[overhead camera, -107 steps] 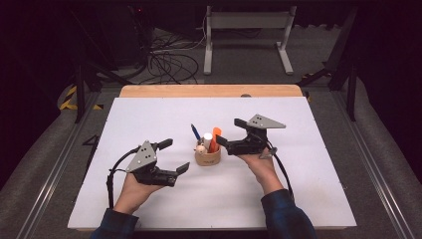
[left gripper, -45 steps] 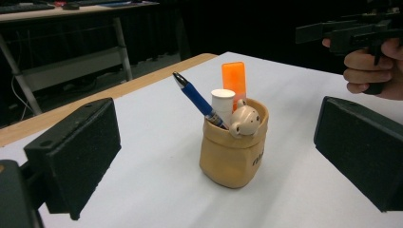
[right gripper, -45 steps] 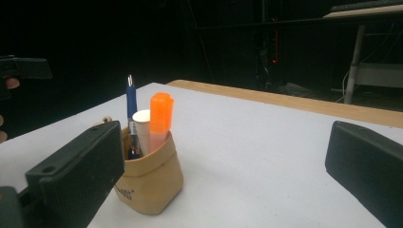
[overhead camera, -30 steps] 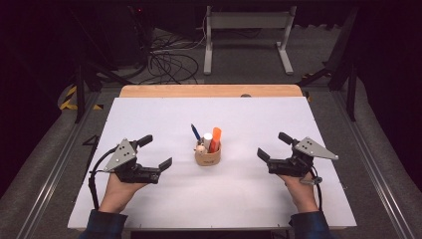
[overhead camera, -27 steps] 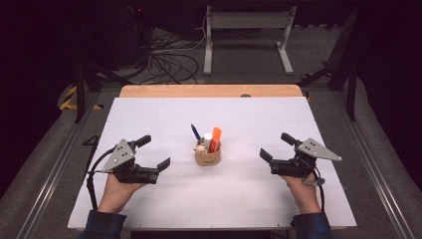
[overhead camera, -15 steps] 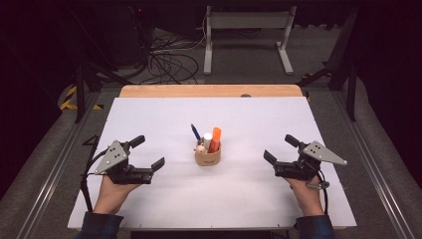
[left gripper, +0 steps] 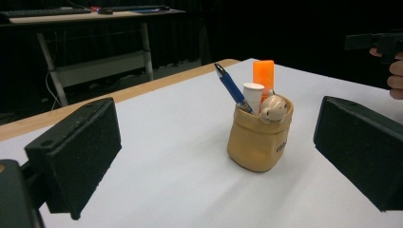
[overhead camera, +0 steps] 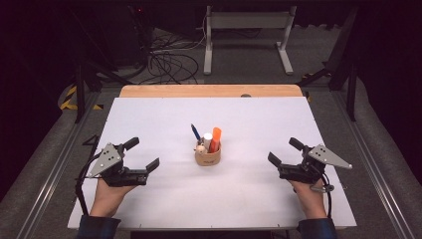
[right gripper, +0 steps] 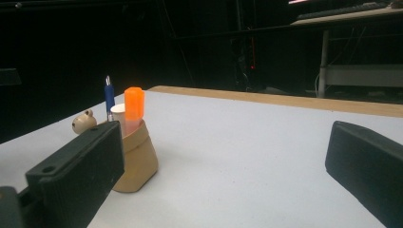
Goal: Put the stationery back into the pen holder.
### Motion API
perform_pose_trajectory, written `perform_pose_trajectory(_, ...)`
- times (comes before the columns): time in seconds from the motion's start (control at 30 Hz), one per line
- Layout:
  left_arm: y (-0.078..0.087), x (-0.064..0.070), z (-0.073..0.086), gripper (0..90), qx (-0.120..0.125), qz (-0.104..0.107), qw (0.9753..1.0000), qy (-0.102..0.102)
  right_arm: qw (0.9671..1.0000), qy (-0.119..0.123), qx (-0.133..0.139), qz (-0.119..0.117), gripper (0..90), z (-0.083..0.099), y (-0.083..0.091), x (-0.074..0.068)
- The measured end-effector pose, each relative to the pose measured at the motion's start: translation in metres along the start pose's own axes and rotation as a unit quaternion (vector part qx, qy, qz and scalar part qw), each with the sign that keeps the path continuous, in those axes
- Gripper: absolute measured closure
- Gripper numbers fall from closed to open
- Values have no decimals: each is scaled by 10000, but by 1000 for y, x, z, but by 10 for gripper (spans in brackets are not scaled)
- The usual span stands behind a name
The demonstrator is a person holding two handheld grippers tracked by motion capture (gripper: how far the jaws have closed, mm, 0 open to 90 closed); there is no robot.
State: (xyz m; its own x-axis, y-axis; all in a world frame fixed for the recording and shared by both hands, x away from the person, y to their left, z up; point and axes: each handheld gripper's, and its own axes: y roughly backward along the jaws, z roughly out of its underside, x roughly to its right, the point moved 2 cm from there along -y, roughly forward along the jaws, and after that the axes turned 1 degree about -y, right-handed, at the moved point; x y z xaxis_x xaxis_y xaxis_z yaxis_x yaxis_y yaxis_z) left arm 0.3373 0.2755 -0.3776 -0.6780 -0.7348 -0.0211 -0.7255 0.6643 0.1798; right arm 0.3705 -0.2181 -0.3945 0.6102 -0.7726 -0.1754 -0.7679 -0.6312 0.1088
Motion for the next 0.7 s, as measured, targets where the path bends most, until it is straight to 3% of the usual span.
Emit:
perform_pose_trajectory(0.17, 4, -2, 1, 26, -18, -19, 10000, -3, 10000, 16, 1, 40, 0, 1, 3, 3)
perform_pose_trajectory(0.37, 7, -5, 3, 26, -33, -62, 10000, 23, 9997, -203, 89, 37, 0, 4, 8, 7)
perform_pose_trajectory(0.7, 15, -10, 9, 25, -45, -125, 9999, 95, 9996, -204, 133, 159, 0, 5, 15, 14)
